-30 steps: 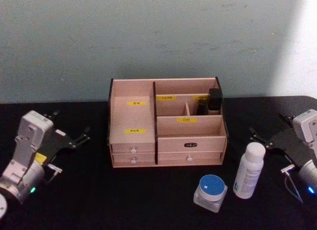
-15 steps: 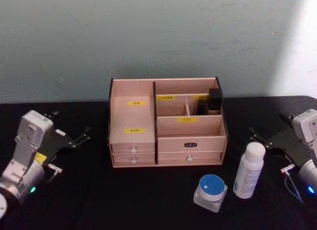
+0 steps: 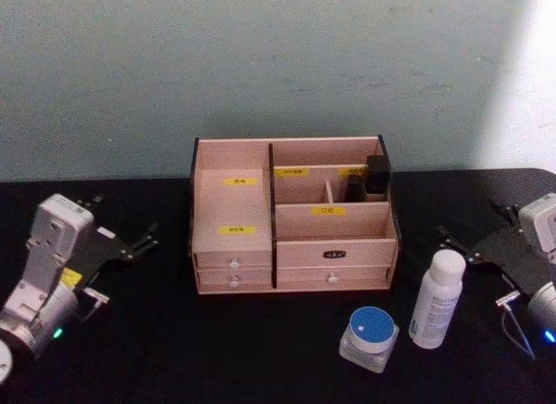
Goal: Pick up the facial cleanser and watermelon frost from the table and place them into the tiered storage box.
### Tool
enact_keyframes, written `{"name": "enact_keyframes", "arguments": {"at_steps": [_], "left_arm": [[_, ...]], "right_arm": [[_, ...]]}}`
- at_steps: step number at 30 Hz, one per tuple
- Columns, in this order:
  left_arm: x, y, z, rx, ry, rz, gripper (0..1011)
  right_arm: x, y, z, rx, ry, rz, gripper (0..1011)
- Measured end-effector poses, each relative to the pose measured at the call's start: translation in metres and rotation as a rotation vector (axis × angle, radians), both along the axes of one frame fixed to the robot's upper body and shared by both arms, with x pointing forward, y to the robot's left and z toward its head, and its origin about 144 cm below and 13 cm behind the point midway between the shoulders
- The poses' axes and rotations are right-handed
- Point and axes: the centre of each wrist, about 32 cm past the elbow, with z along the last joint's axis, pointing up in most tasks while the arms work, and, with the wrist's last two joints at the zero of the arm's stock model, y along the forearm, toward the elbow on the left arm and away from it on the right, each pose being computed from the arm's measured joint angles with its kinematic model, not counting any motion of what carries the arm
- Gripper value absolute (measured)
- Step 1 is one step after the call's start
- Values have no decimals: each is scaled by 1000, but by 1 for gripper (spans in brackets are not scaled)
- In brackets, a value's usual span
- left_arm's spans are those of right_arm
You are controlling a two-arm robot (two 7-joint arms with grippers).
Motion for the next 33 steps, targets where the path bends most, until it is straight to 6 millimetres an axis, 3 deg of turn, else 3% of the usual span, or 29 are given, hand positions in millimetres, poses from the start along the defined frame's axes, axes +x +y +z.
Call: {"name": "enact_keyframes", "arguments": {"at_steps": [12, 33], "left_arm": [[0, 0, 0, 0, 0, 0, 1002], [0, 0, 0, 0, 0, 0, 1001]], "right_arm": [[-15, -12, 3, -4, 12, 5, 1000], [-68, -40, 21, -45, 92, 85, 1000]]}}
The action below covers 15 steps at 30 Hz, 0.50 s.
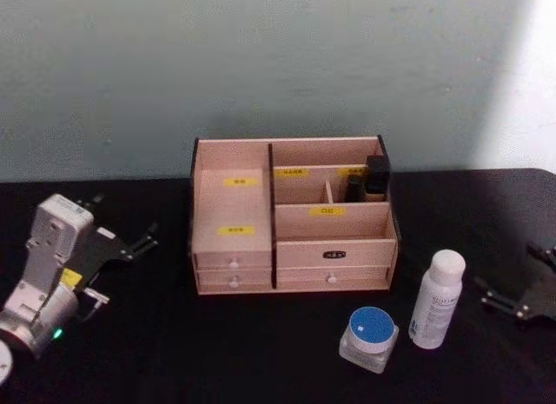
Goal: Pick up the facial cleanser and watermelon frost from the table and place them into the tiered storage box.
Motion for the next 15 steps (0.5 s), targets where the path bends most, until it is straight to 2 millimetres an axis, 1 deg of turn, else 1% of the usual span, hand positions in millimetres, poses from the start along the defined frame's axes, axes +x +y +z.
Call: {"name": "enact_keyframes", "arguments": {"at_steps": [8, 15], "left_arm": [[0, 0, 0, 0, 0, 0, 1001], [0, 0, 0, 0, 0, 0, 1001]], "right_arm": [[-15, -7, 11, -30, 66, 57, 1000], [-21, -9, 18, -1, 135, 111, 1000]]}}
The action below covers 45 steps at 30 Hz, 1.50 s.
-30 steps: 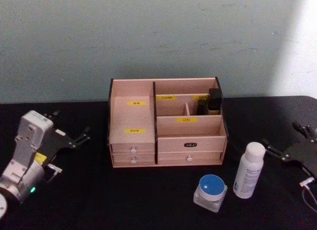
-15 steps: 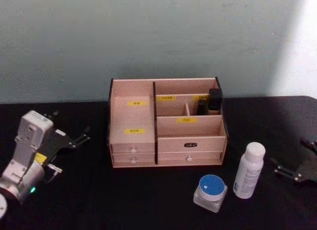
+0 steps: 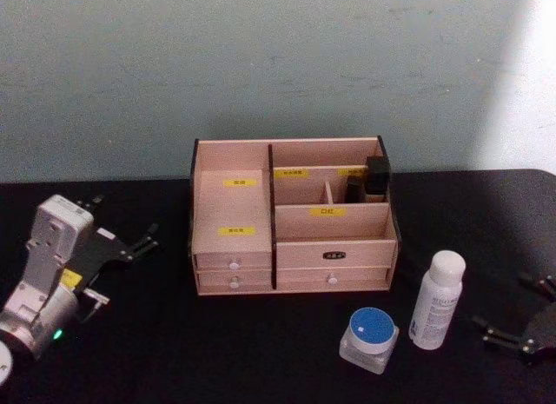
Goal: Pick up the facial cleanser and watermelon frost from the table and place them into the tiered storage box.
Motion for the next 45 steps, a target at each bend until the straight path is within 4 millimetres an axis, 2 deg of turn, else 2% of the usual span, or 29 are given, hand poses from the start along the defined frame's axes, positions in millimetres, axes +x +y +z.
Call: {"name": "enact_keyframes", "arguments": {"at_steps": [16, 45], "left_arm": [[0, 0, 0, 0, 0, 0, 1001], [0, 0, 0, 0, 0, 0, 1001]], "right_arm": [[5, 11, 1, 117, 127, 46, 1000], [31, 33, -11, 195, 137, 0, 1000]]}}
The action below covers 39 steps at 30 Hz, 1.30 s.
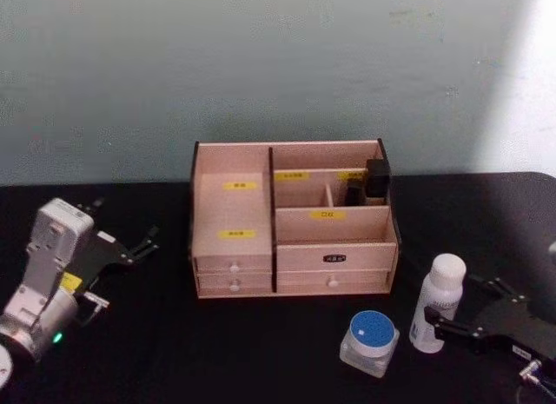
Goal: Pick up the facial cleanser and watermelon frost from the table and place them into the tiered storage box.
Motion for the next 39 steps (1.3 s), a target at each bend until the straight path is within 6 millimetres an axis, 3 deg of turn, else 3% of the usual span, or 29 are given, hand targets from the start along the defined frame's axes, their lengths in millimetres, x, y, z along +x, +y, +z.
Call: {"name": "enact_keyframes", "arguments": {"at_steps": [28, 39], "left_arm": [[0, 0, 0, 0, 0, 0, 1001], [0, 0, 0, 0, 0, 0, 1001]], "right_arm": [[7, 7, -1, 14, 2, 1, 1000], [7, 6, -1, 13, 1, 1, 760]]}}
